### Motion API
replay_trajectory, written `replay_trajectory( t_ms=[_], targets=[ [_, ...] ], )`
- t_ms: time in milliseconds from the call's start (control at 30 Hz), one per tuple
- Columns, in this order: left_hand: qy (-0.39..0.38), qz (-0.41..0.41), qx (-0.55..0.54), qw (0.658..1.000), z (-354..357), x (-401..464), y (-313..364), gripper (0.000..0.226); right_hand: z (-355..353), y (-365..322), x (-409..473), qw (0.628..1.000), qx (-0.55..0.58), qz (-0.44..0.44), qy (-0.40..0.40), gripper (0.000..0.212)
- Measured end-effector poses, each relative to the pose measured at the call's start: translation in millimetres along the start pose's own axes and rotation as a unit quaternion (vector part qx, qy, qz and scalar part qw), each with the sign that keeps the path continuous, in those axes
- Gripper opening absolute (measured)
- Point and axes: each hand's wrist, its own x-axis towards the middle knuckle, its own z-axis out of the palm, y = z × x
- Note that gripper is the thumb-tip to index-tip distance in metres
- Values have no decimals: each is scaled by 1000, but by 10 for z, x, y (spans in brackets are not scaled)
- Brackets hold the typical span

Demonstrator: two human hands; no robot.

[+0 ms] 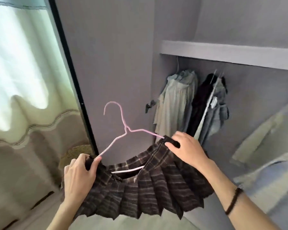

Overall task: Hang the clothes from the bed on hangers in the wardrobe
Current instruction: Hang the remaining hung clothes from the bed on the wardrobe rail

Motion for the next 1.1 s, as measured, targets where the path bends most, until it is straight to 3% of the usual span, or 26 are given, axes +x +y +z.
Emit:
replay_trajectory(
  t_ms=[200, 267, 467, 600, 733, 833, 1000, 1100],
  targets=[
    [-109, 59, -89, 988, 535, 346, 480, 33, -320, 328, -482, 980, 38, 171, -97, 30],
    [-158, 86, -119, 976, 687, 439, 608, 33, -332, 346, -657, 966, 42, 227, -113, 37],
    [-274, 185, -95, 939, 1159, 582, 783, 34, -258, 257, -1090, 930, 66, 351, -86, 37],
    [-332, 207, -135, 910, 1279, 620, 949, 39, -101, 186, -1135, 907, 20, 416, -62, 31],
    [-337, 257, -148, 894, 1274, 787, 1044, 44, 29, 122, -901, 865, 24, 500, -30, 29],
    [-307, 280, -156, 896, 1275, 1022, 1094, 43, 108, 105, -620, 837, 98, 538, 0, 31],
    [-225, 337, -161, 900, 1414, 1539, 1243, 40, 163, 75, -57, 802, 319, 501, 65, 14],
    [-185, 374, -159, 895, 1543, 1885, 1457, 39, 199, 198, 292, 811, 352, 456, 96, 9]
  ],
)
